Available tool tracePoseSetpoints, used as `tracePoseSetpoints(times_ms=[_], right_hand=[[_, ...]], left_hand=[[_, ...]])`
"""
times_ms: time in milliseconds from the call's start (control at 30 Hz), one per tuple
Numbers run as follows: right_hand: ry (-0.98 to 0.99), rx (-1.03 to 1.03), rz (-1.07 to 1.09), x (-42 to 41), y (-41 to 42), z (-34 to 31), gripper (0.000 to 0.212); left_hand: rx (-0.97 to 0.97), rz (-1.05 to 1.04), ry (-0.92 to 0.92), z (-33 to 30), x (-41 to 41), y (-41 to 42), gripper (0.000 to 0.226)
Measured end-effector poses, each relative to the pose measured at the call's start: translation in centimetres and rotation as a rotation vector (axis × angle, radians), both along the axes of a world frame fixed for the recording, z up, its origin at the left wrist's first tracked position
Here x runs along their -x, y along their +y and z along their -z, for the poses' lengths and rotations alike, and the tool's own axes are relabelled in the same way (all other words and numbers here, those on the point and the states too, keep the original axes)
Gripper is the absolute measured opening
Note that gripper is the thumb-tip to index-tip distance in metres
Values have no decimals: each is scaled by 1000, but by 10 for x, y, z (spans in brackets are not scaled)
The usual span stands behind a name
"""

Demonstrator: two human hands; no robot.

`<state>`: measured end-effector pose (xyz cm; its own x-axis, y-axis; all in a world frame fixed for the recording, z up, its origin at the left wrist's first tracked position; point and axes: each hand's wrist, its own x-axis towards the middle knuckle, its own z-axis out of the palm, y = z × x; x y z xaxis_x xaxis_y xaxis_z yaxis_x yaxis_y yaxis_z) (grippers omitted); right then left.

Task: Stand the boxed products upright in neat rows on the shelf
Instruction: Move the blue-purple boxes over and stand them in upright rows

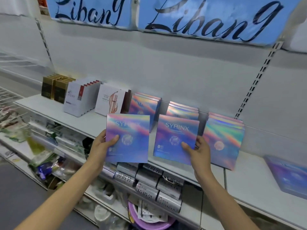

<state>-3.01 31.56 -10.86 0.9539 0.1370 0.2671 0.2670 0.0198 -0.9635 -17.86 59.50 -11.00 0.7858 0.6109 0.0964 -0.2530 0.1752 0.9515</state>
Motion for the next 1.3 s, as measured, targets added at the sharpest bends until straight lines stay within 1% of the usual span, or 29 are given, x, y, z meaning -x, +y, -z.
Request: tracePoseSetpoints(times_ms=[67,100,133,200,300,333,400,467,533,567,600,667,733,833,900,933,1000,1033,1133,1167,1233,1267,1300], right_hand=[[-3,11,28,-16,8,3,32],[-3,10,45,-23,11,5,31],[-1,12,65,-31,14,6,30],[3,18,92,-42,20,7,30],[2,35,122,-52,26,7,31],[0,48,138,-53,27,8,31],[0,68,177,-54,30,11,30],[4,80,212,-55,32,15,30],[-10,94,241,-55,35,17,29],[-18,102,259,-54,37,18,29],[-18,107,282,-53,39,20,29],[-13,103,321,-48,42,23,29],[-32,123,351,-42,46,23,30],[-79,231,443,-38,52,24,38],[-89,291,482,-38,56,26,45],[-76,301,495,-40,59,27,50],[-13,283,507,-42,64,28,57],[26,260,506,-43,66,27,60],[56,245,492,-50,71,27,64],[53,251,491,-53,72,27,64],[53,245,489,-56,75,27,62],[56,240,492,-57,75,28,60],[55,236,490,-56,76,28,58]], left_hand=[[-14,31,-7,-2,-20,10,52],[-15,46,-12,-3,-30,15,56],[-13,60,-13,-4,-41,20,56],[-17,81,-15,-3,-63,29,48],[-31,86,-22,2,-91,40,28],[-39,92,-19,4,-98,43,24],[-42,121,-15,9,-110,47,25],[-33,158,-12,12,-120,51,31],[-20,196,-13,13,-128,56,46],[-18,213,-14,13,-132,59,51],[-17,231,-15,13,-136,62,50],[4,265,-3,13,-142,65,41],[15,306,3,13,-147,70,40],[2,362,12,13,-151,76,44],[1,380,13,17,-152,82,57],[5,389,17,19,-153,84,59],[11,405,26,22,-153,89,49],[20,416,29,23,-153,90,47],[56,446,30,25,-152,95,48],[68,443,23,26,-152,96,53],[75,440,30,28,-152,100,73],[71,441,33,30,-153,102,74],[73,443,37,31,-152,104,68]])
